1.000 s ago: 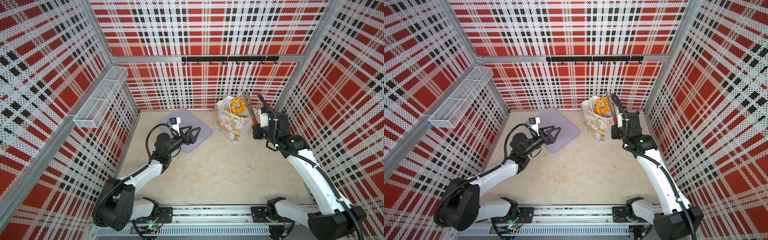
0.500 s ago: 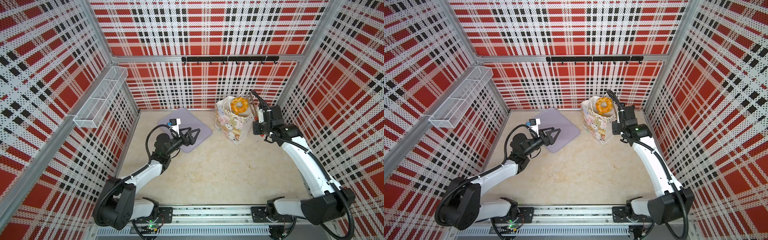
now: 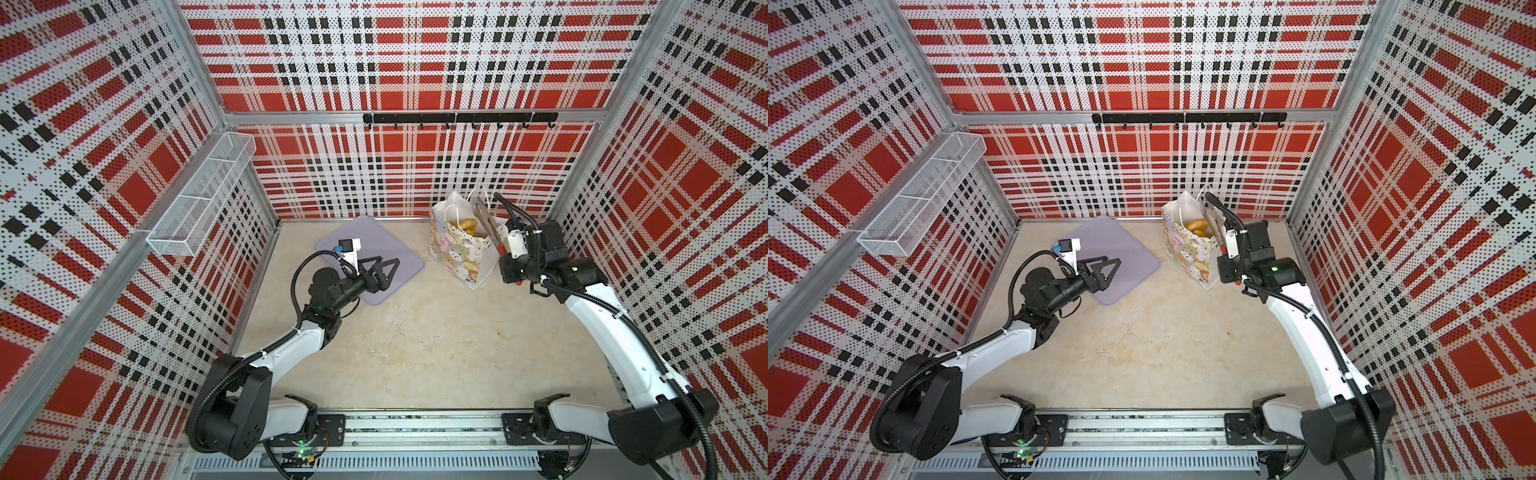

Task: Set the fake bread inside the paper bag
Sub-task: 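Draw the tongs back and lay them on the table with the right gripper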

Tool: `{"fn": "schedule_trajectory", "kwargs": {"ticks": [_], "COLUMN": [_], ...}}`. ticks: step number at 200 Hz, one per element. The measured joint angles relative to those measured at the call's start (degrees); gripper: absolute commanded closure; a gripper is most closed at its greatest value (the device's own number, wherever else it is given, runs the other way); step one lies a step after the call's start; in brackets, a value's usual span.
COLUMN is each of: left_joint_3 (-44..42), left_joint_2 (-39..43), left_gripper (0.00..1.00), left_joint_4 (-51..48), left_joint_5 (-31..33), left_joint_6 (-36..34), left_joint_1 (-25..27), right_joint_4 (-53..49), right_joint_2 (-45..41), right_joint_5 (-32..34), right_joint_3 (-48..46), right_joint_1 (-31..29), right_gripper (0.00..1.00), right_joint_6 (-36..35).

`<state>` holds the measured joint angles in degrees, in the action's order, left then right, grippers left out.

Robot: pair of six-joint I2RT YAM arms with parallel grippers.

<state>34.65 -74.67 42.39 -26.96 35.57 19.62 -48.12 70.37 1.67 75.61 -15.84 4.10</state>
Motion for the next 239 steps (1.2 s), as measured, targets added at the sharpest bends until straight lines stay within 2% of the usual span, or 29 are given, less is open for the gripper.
{"fn": "schedule_trajectory", "kwargs": {"ticks": [68,106,123,145,181,202,239], "left_joint_3": [0.00,-0.74,-1.92,-2.67,-5.16,-7.48,-9.03], "left_joint_2": [0.39,3.54,5.62,7.43,9.77,10.34,10.32], "left_gripper": [0.01,0.01,0.01,0.01,0.01,0.01,0.01], "left_joint_4": [-0.09,-1.01,-1.99,-5.20,-10.91,-12.87,-15.91], "left_joint_5": [0.37,1.99,3.30,5.55,9.92,11.65,12.96], "left_joint_6": [0.00,0.09,0.02,-0.11,0.22,1.09,1.79], "left_joint_1": [0.68,0.68,0.59,0.13,-1.49,-2.36,-2.80], "right_joint_4": [1.55,9.66,13.44,16.83,21.88,24.94,32.30], "right_joint_2": [-8.07,-18.56,-24.20,-27.17,-25.46,-21.18,-10.78], "right_joint_5": [-3.15,-9.49,-10.97,-12.33,-11.87,-7.76,-0.72], "right_joint_3": [-1.64,-14.56,-21.46,-28.13,-38.16,-41.81,-42.23], "right_joint_1": [-0.52,-1.14,-3.80,-8.46,-13.38,-16.09,-22.62], "right_gripper": [1.00,1.00,1.00,1.00,1.00,1.00,1.00], "right_joint_6": [-0.17,0.87,2.12,4.24,9.25,12.61,17.03]}}
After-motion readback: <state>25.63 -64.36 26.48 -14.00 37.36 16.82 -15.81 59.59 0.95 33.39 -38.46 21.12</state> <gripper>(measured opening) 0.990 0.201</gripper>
